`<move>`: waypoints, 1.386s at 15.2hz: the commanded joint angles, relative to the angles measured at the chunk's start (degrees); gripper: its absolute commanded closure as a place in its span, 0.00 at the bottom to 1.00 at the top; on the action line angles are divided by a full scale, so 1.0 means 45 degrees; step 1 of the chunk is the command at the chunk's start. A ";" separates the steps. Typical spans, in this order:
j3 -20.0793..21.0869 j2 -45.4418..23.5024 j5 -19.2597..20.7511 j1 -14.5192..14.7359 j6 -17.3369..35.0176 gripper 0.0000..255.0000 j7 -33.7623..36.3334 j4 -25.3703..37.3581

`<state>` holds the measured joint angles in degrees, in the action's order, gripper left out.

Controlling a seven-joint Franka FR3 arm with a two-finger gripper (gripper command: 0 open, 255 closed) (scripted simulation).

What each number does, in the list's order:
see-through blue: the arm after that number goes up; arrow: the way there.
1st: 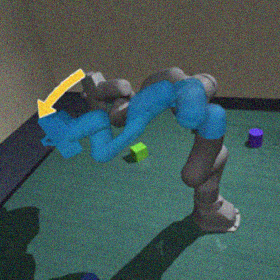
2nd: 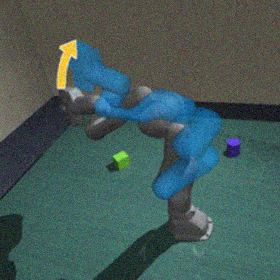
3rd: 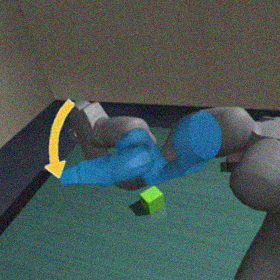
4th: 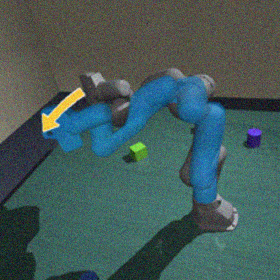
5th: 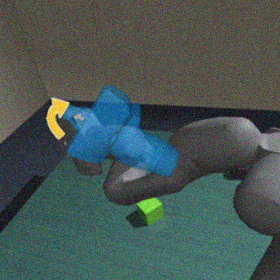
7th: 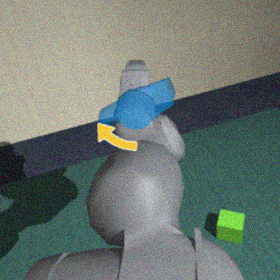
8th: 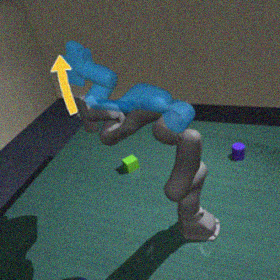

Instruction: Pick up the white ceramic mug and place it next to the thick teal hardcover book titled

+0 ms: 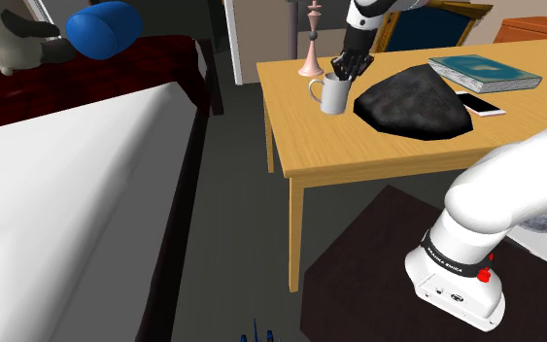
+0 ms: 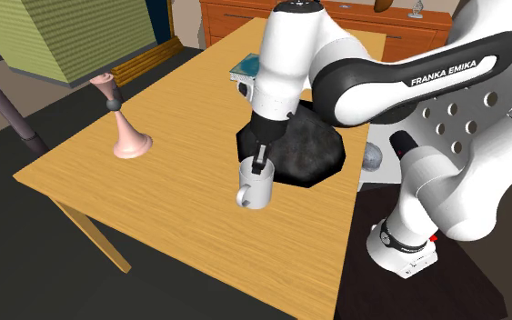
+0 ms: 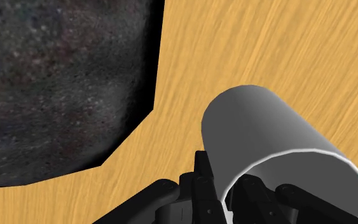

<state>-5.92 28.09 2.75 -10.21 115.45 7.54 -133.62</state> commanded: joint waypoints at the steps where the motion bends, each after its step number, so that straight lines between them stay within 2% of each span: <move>1: 0.0007 0.0014 -0.0007 0.0003 -0.0295 1.00 -0.0005 0.0276; 21: 0.0093 -0.0373 -0.0106 0.0065 -0.3670 1.00 -0.0042 0.4039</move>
<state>-5.57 26.68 2.32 -9.96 99.67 7.30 -116.44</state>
